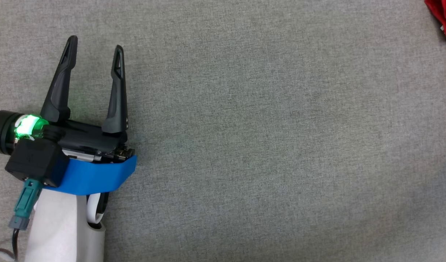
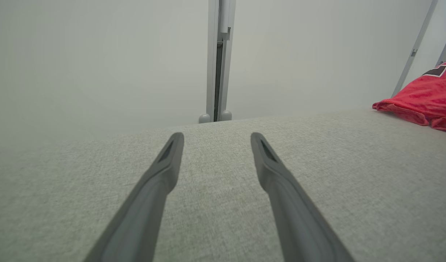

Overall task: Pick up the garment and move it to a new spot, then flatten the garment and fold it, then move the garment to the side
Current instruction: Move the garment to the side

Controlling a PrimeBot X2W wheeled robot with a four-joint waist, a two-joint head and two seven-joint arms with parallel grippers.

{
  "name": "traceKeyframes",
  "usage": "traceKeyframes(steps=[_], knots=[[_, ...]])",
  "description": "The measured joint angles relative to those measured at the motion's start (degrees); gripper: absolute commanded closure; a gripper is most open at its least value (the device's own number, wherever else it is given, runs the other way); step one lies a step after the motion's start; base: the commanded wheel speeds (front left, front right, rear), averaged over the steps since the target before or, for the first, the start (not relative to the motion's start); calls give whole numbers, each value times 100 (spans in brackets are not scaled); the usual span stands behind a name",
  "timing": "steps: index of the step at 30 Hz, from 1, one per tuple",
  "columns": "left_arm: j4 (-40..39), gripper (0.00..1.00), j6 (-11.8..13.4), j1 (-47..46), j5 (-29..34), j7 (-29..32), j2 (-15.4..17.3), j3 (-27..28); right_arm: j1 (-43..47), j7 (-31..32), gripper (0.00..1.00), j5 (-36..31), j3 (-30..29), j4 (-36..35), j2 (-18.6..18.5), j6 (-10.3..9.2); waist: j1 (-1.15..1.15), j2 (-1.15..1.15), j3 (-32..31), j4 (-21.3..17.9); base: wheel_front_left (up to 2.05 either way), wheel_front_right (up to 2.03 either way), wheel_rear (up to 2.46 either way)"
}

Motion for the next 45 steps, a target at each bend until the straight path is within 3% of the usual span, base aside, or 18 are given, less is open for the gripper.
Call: traceKeyframes(steps=[8, 11, 23, 34, 45], knots=[[105, 0, 15, 31, -43, 1, 8, 41, -96, -335, 0, -452, -548, 288, 79, 0, 0, 0, -220, 16, 0, 0, 0], [175, 0, 41, 174, -104, 7, 2, 87, 77, -408, 0, -516, -609, 190, 331, -1, 0, 0, -426, 30, 0, 0, 0], [450, 0, 164, 861, -357, 7, -45, 366, 1830, -444, 0, -298, -248, -2095, 1660, -1, -1, 0, -1547, 137, 0, 0, 0], [750, 0, 211, 1532, -516, 7, -66, 482, 3627, -446, 0, 79, 469, -3003, 2455, 0, -2, 0, -2528, 435, 0, 0, 0], [899, 0, 294, 2087, -659, 7, -68, 360, 5314, -447, 0, 416, 85, -3731, 3054, -1, -2, 0, -3317, 648, 0, 0, 0]])
